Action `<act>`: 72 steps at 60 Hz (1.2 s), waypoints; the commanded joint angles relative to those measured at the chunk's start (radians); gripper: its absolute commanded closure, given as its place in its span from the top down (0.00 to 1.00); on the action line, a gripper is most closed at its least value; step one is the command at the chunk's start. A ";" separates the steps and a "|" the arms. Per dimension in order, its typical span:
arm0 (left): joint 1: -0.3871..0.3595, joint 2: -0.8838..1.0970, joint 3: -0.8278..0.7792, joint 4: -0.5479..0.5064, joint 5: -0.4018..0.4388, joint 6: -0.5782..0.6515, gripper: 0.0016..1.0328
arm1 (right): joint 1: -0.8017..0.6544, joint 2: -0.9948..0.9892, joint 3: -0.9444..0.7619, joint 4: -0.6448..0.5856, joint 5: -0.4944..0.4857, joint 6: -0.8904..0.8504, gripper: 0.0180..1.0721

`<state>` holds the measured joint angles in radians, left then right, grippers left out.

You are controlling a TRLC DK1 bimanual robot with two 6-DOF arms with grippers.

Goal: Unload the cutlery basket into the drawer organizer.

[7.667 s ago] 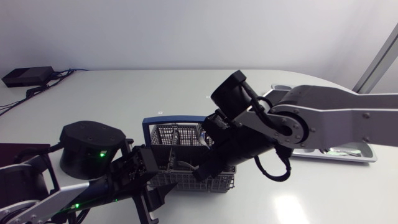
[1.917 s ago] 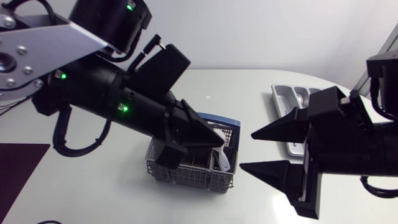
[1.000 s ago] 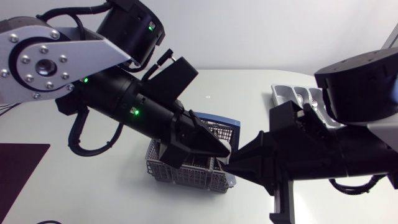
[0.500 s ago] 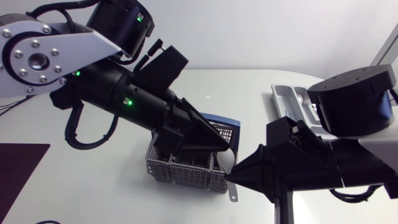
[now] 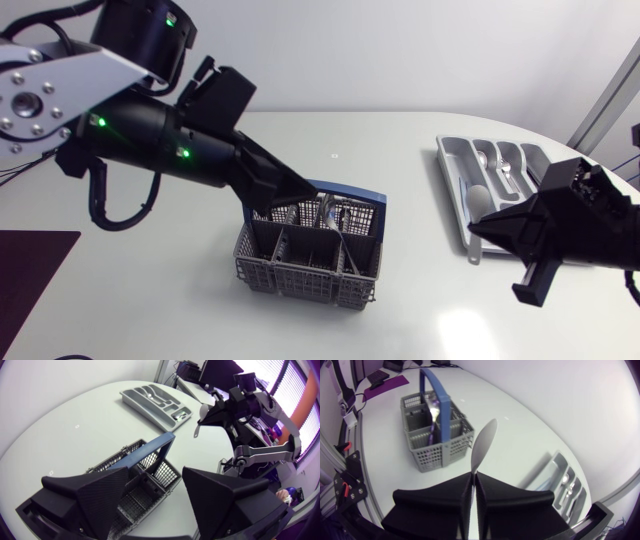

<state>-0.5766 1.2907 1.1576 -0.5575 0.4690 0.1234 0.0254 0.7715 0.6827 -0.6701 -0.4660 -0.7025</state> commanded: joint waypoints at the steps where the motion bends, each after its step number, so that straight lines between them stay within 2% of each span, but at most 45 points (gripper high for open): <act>1: -0.037 -0.014 -0.062 0.030 -0.061 -0.008 0.74 | -0.156 0.049 -0.035 0.014 -0.037 -0.152 0.06; 10: -0.108 -0.008 -0.118 0.090 -0.196 -0.002 0.74 | -0.372 0.155 -0.055 0.138 -0.053 -0.287 0.06; 17: -0.138 0.002 -0.142 0.113 -0.245 -0.001 0.74 | -0.473 0.245 -0.060 0.242 -0.045 -0.348 0.06; 32: -0.158 0.005 -0.177 0.134 -0.300 -0.001 0.74 | -0.581 0.413 -0.089 0.500 0.024 -0.469 0.06; 53: -0.189 0.019 -0.188 0.143 -0.359 -0.005 0.74 | -0.683 0.687 -0.072 0.788 0.092 -0.594 0.06; 72: -0.204 0.050 -0.188 0.146 -0.391 -0.005 0.74 | -0.703 0.847 -0.089 0.948 0.179 -0.678 0.08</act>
<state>-0.7712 1.3174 0.9859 -0.4187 0.0906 0.1238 -0.6697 1.5845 0.6197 0.2573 -0.3012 -1.3342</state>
